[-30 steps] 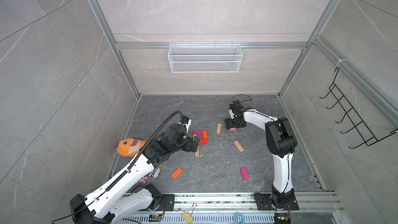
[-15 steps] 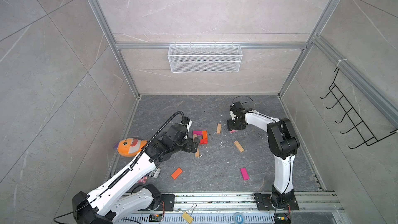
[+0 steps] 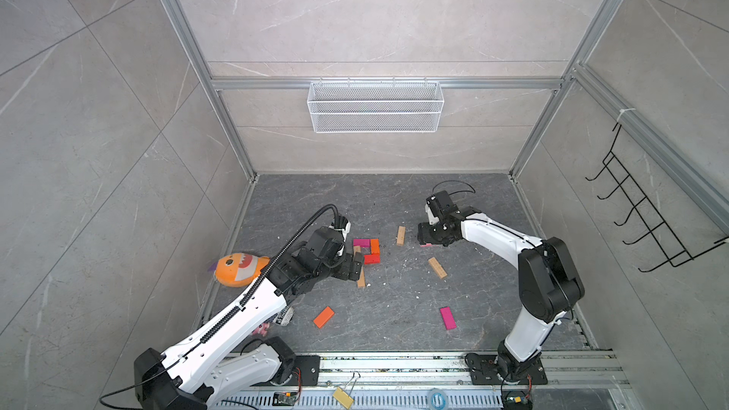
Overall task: Assemble the letter p with building blocks
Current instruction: Pick up the building block from the center of the board, then place the building block at the center of the board.
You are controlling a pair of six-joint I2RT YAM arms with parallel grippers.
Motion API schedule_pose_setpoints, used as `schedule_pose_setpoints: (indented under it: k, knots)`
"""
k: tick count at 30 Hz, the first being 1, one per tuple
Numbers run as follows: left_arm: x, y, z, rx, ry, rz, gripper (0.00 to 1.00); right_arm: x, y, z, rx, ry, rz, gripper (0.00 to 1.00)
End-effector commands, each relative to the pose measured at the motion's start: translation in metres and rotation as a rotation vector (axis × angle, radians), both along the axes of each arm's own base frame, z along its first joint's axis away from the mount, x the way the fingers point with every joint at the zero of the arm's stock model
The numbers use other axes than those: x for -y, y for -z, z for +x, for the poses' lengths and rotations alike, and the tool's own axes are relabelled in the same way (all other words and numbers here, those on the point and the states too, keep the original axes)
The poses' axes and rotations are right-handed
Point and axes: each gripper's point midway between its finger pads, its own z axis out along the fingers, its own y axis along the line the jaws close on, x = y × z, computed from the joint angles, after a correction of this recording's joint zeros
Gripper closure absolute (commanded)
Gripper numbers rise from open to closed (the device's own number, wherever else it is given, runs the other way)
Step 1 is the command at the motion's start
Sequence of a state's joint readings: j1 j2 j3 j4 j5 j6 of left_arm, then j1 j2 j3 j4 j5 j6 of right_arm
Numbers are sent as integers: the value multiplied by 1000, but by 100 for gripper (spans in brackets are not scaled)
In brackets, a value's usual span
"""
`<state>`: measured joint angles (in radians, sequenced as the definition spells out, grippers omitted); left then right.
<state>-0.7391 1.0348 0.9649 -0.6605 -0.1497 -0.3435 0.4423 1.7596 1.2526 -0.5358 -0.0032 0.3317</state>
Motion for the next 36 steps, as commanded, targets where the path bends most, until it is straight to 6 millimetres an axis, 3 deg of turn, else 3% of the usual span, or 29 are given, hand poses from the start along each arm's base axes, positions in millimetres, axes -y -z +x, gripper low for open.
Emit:
schedule_pose_setpoints:
  k: [1, 6, 12, 18, 36]
  knots:
    - [-1, -10, 4, 21, -5, 1, 4, -12, 0, -21, -20, 9, -9, 46]
    - [-1, -9, 4, 16, -5, 0, 4, -32, 11, -46, -43, 19, -16, 46]
    - [0, -6, 3, 7, -3, 9, 4, -40, 35, -59, -64, 77, -2, 46]
    - [0, -3, 4, -7, -2, 17, 4, -39, 57, -59, -86, 108, -39, 46]
    - [3, 2, 4, -28, 5, 27, 4, -37, 76, -55, -94, 170, -94, 44]
